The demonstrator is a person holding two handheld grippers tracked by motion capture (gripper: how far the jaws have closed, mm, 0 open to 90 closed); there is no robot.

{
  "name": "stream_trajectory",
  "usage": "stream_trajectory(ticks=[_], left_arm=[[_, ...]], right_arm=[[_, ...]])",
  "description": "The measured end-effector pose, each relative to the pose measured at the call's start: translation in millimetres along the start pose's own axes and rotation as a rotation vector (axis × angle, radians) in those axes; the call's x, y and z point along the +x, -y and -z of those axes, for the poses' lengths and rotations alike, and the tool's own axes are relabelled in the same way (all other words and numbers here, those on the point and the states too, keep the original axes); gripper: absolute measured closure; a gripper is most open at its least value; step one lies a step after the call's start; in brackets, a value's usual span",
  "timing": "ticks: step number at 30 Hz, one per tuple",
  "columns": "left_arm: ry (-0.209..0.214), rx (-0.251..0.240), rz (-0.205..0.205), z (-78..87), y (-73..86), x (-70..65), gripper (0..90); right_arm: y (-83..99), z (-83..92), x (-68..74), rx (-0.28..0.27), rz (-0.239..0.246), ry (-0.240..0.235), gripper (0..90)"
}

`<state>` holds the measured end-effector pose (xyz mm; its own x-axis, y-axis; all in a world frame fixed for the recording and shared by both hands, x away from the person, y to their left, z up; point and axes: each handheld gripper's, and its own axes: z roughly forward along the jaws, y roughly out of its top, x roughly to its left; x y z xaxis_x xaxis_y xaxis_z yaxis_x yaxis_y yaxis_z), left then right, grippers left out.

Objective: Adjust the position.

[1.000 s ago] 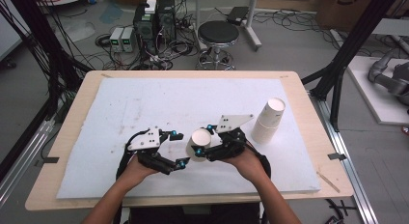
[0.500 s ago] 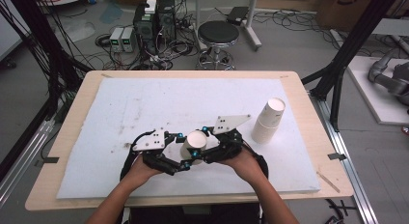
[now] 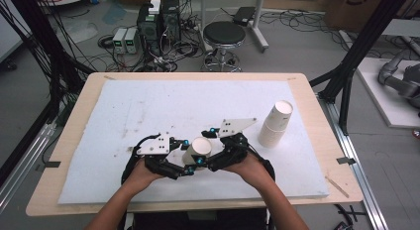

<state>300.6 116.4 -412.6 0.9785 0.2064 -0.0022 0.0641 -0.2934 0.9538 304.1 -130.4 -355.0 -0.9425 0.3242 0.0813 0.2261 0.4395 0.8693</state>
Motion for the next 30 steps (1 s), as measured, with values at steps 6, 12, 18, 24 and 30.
stream_trajectory(ticks=[6,12,18,24,30], left_arm=[[-0.008,0.138,-0.045,3.2,-10.3,0.3,34.4],[0.001,0.246,-0.083,4.7,-20.2,1.2,34.4],[0.018,0.311,-0.101,3.9,-25.9,1.6,34.4],[0.03,0.389,-0.125,2.1,-31.2,2.6,34.4],[0.047,0.446,-0.14,-1.0,-35.7,2.2,34.3]], right_arm=[[-1.4,-0.9,-1.3,0.075,0.073,-0.018,16.8],[-0.3,-4.5,-2.4,0.15,0.104,-0.026,16.8],[0.3,-7.5,-3.4,0.178,0.111,-0.041,16.8],[-1.1,-8.4,-4.5,0.208,0.128,-0.05,16.9],[-2.9,-11.9,-3.0,0.252,0.159,-0.056,17.3]])
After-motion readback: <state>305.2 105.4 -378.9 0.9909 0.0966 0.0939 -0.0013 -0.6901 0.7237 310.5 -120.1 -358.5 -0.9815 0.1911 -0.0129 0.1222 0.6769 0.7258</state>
